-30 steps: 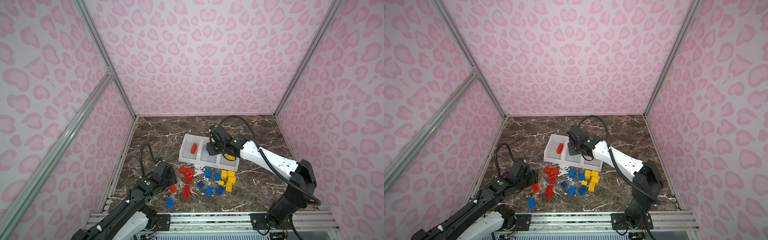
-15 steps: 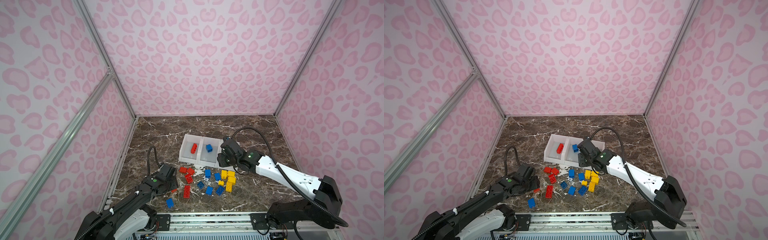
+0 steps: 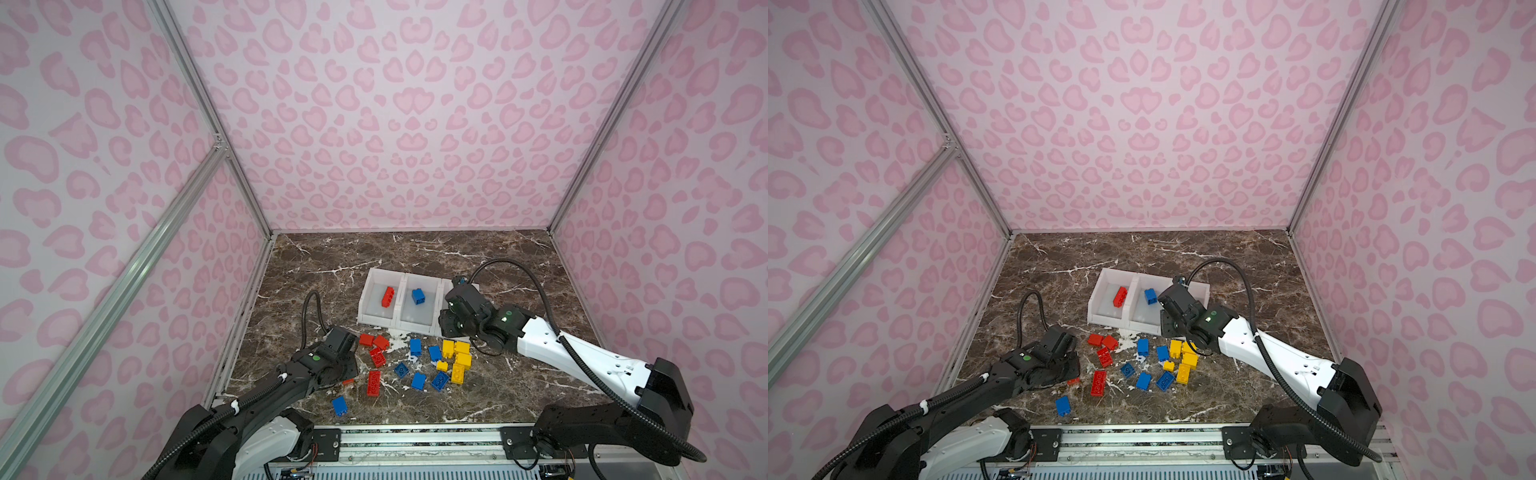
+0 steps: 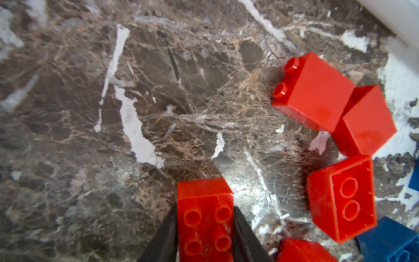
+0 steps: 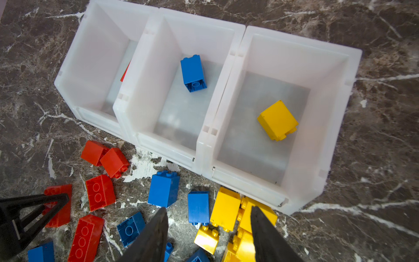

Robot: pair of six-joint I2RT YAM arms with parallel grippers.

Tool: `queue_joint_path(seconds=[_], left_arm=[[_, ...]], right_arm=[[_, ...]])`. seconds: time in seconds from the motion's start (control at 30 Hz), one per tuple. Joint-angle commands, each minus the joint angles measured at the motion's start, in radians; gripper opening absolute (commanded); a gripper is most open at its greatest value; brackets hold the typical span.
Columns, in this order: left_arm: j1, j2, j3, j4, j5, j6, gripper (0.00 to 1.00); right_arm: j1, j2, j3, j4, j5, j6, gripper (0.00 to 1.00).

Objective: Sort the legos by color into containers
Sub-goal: 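Grasp a red 2x2 brick with the left gripper while the right gripper withdraws, then lower the red brick into the red compartment and open the left gripper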

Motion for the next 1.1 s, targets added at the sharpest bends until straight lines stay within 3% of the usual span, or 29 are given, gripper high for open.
queue_joint_path(seconds=[0.0,0.13,0.3,0.67,0.87,1.07], left_arm=[[-0.003,0.004,0.001,0.017,-0.011,0.004,0.32],[-0.003,0.008,0.031,0.026,-0.005,0.023,0.32],[-0.001,0.087,0.187,0.024,-0.037,0.112,0.32],[0.032,0.531,0.703,0.001,-0.054,0.382,0.32],[0.066,0.713,0.841,-0.011,-0.034,0.435,0.32],[0.076,0.8,0.909,-0.022,-0.032,0.465,0.34]], right_arm=[[0.001,0.002,-0.005,0.019,0.017,0.014,0.59],[0.003,-0.003,-0.006,0.014,0.02,0.017,0.59],[0.008,-0.021,-0.003,0.002,0.034,0.021,0.58],[0.028,-0.1,-0.018,-0.05,0.072,0.044,0.57],[0.036,-0.134,-0.052,-0.054,0.078,0.068,0.56],[0.04,-0.138,-0.058,-0.062,0.08,0.072,0.56]])
